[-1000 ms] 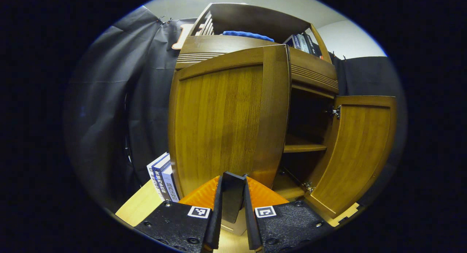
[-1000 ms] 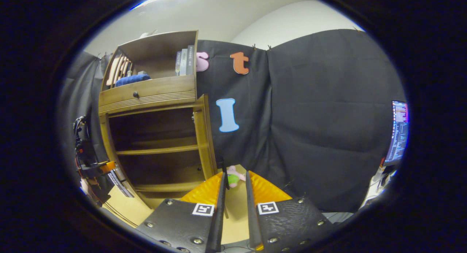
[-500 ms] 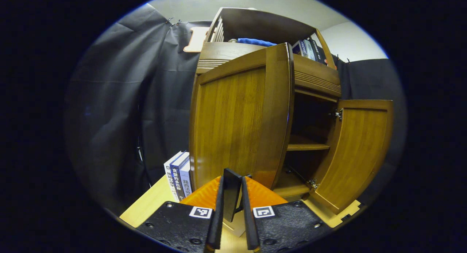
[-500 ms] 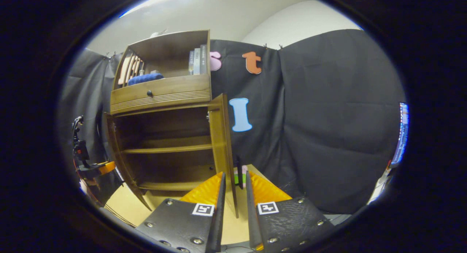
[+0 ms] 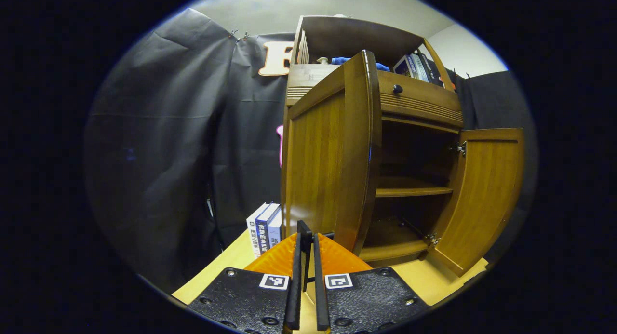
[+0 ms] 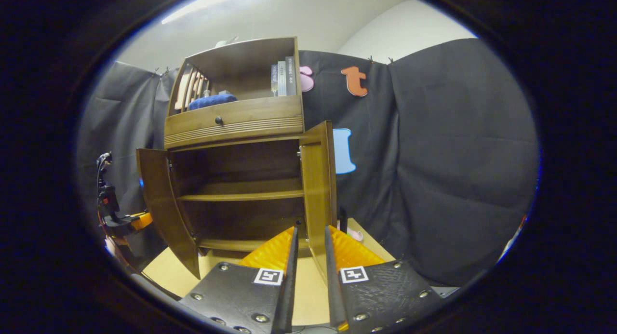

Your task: Open the right door of the double-door shoe cabinet with the right hand, and open the left door with the left hand.

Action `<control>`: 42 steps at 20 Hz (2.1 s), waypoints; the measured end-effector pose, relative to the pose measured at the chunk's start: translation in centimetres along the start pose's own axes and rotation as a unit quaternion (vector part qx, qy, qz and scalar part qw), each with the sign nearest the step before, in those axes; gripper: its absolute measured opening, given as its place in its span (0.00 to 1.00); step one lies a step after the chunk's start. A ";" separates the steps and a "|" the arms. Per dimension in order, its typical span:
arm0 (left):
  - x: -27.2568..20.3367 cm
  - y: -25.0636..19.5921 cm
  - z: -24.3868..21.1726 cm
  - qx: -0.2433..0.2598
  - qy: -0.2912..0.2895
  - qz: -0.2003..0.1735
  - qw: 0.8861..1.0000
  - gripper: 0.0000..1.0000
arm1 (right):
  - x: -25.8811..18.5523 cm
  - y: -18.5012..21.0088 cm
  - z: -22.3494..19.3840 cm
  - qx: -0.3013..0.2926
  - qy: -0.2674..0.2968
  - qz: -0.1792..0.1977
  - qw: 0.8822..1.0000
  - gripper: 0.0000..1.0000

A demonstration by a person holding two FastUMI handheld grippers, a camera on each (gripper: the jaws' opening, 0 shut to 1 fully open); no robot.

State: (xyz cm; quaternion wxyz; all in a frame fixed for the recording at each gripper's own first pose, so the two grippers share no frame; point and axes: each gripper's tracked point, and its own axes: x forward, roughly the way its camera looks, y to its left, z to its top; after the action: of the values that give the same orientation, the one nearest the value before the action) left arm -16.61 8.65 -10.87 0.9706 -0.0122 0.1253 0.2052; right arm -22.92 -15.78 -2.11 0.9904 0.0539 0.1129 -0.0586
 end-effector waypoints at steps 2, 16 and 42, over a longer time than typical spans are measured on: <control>-0.3 0.9 0.0 0.001 0.000 0.011 1.000 0.13 | 0.1 0.1 -0.1 0.003 0.002 0.001 1.000 0.29; -1.1 7.2 0.3 -0.010 -0.003 0.082 0.997 0.07 | 0.5 0.2 -0.9 0.012 0.014 0.003 1.000 0.34; -5.6 9.1 4.0 -0.059 -0.038 0.125 0.990 0.06 | -0.1 -1.2 -1.2 0.021 0.016 0.012 1.000 0.34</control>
State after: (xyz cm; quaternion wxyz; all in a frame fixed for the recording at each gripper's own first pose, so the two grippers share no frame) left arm -24.27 15.05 -5.37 0.9391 -0.0458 0.0761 0.3319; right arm -23.45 -16.82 -3.31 0.9877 0.0774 0.1267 -0.0480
